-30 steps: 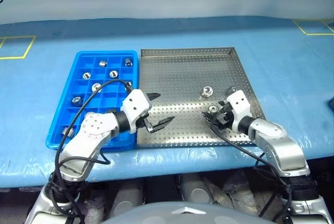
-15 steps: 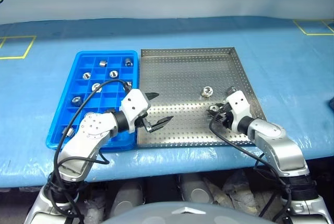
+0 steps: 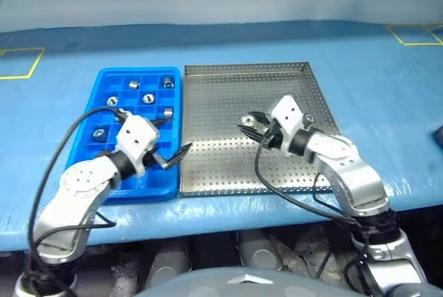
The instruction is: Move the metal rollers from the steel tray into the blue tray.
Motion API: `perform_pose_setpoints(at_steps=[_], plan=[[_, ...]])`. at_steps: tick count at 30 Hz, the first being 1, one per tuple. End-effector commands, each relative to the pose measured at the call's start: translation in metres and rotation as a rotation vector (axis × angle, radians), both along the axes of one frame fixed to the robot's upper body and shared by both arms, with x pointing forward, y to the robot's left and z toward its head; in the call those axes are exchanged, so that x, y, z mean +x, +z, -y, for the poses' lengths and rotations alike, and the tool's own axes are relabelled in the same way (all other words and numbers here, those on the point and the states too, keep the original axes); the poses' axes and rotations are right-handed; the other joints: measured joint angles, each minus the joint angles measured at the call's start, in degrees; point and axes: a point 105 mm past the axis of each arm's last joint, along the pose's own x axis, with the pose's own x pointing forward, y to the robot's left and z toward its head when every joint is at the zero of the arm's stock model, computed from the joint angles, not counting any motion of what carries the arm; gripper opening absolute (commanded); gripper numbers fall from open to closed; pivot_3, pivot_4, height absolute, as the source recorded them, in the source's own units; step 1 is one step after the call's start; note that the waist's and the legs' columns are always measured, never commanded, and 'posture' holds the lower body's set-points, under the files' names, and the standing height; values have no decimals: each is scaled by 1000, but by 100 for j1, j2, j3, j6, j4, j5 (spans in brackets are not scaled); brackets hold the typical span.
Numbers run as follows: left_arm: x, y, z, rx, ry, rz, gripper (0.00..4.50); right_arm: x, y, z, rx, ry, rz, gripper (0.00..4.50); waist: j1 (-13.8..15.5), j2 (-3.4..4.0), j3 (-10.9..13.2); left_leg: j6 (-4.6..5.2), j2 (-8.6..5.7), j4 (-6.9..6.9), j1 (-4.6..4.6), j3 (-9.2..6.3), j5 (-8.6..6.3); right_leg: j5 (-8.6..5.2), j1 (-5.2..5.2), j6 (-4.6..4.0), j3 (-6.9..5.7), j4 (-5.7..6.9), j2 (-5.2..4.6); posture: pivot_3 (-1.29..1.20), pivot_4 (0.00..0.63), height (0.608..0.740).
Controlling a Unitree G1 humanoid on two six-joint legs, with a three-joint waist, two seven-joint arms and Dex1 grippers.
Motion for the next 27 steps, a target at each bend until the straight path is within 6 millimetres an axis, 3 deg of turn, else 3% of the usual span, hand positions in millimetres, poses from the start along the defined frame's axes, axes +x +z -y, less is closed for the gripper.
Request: perform_pose_setpoints(at_steps=[1,7,13,18,27], plan=[[-8,20,-19,34,115,81,4500,9,15,-24,63,59,58,1695,124,-1,1,0,-1,-1,-2,-2,0,14,-2,-23,-2,-1,-2,-35,150,740],[-31,20,-45,65,274,67,4500,26,19,-74,139,190,41,1695,423,-1,3,-15,-4,-13,-18,-12,1,10,-28,-40,-9,3,-6,64,150,740],[-45,18,-47,57,325,56,4500,22,16,-116,138,362,1,1695,687,1,4,-46,-3,-26,-30,-29,9,0,-41,-58,-25,5,-4,142,150,740],[-50,18,-48,51,360,55,4500,26,10,-137,145,400,-7,1695,754,1,4,-64,-6,-30,-29,-44,17,-4,-40,-65,-38,9,1,179,150,740],[-52,17,-48,53,372,53,4500,38,-2,-158,148,396,-69,1695,808,-1,3,-113,-7,-85,-25,-90,50,-12,-50,-101,-79,13,12,197,150,740]])
